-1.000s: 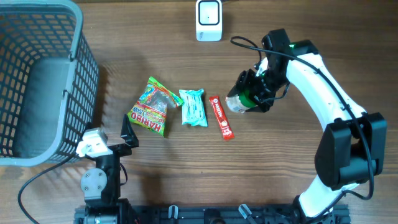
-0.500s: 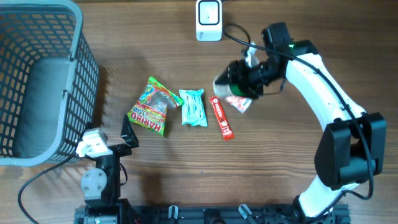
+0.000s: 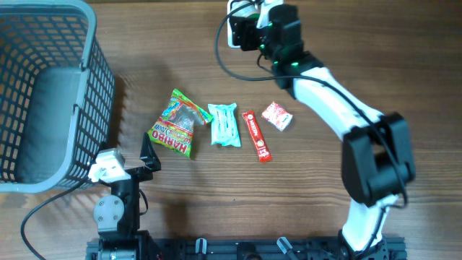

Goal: Scan the item barcode
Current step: 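Lift the jar and carry it toward the white scanner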

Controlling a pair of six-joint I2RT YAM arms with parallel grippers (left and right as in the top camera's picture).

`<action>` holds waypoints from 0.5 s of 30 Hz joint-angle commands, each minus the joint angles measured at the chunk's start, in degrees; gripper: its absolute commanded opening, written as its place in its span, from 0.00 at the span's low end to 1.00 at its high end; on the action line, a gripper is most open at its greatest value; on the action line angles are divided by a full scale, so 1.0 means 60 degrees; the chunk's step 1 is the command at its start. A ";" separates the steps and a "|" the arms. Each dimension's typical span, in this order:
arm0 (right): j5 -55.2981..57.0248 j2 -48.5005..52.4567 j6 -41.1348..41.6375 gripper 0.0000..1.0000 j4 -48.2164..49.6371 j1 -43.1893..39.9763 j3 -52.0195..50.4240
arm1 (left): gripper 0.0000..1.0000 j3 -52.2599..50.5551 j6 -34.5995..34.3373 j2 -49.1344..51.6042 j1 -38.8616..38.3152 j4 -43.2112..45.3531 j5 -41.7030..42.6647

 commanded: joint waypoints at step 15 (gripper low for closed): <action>0.2116 0.1184 -0.1552 0.99 0.0721 0.1056 0.0164 | 1.00 -0.0025 -0.0018 -0.0076 0.0015 -0.0004 -0.0120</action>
